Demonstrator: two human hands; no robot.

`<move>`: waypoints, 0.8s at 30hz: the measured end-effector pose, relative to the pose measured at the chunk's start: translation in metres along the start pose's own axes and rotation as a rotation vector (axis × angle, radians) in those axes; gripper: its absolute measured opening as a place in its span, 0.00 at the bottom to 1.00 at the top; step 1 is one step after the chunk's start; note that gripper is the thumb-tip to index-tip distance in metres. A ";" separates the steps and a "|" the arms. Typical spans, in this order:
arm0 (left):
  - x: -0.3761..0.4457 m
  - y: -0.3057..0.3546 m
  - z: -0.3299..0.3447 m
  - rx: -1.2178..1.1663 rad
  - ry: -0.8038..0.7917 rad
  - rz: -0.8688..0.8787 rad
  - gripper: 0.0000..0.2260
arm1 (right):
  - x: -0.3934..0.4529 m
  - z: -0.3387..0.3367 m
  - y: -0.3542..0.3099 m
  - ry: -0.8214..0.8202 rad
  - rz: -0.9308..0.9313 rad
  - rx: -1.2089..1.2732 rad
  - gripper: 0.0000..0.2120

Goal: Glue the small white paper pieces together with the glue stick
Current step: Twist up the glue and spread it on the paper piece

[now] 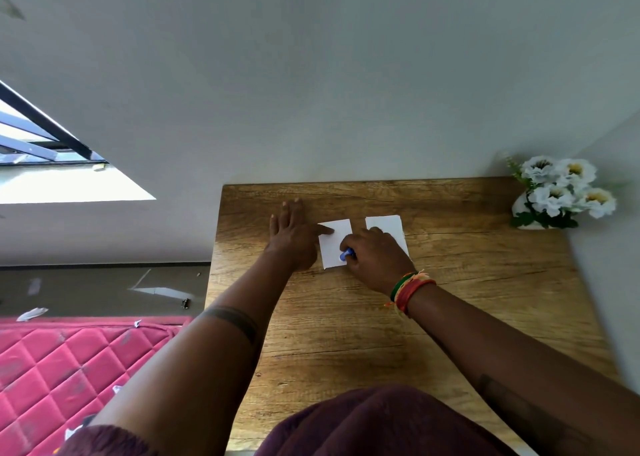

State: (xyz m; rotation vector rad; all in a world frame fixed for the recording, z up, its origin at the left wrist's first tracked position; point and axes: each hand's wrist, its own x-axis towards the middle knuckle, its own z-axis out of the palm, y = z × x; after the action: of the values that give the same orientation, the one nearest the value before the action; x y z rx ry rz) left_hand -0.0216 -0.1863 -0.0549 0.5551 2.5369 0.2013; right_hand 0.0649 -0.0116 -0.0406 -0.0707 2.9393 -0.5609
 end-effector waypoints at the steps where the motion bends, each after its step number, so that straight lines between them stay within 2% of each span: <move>1: 0.000 0.000 0.001 -0.004 0.004 0.002 0.31 | 0.002 0.002 -0.002 0.004 -0.014 -0.003 0.10; 4: 0.000 -0.002 0.003 -0.019 0.025 0.016 0.34 | 0.010 0.002 -0.008 0.043 -0.027 -0.007 0.09; 8: 0.001 -0.001 -0.001 -0.023 0.011 0.014 0.32 | 0.027 -0.003 -0.007 0.065 -0.029 -0.026 0.09; 14: 0.002 -0.001 -0.003 -0.053 0.003 0.002 0.28 | 0.029 -0.009 0.006 0.032 0.016 -0.050 0.07; 17: 0.002 -0.001 -0.006 -0.064 0.002 0.002 0.29 | 0.026 -0.008 -0.003 -0.015 -0.035 -0.039 0.08; 21: 0.004 0.001 -0.011 -0.045 -0.004 0.000 0.29 | 0.033 -0.003 -0.016 0.026 -0.093 -0.037 0.09; 24: 0.005 0.001 -0.012 -0.051 -0.015 -0.004 0.30 | 0.040 -0.004 -0.009 0.024 -0.067 -0.086 0.10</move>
State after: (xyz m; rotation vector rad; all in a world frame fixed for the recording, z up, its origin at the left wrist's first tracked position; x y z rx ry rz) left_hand -0.0316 -0.1833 -0.0471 0.5304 2.5112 0.2585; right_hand 0.0254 -0.0210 -0.0388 -0.1739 2.9933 -0.4472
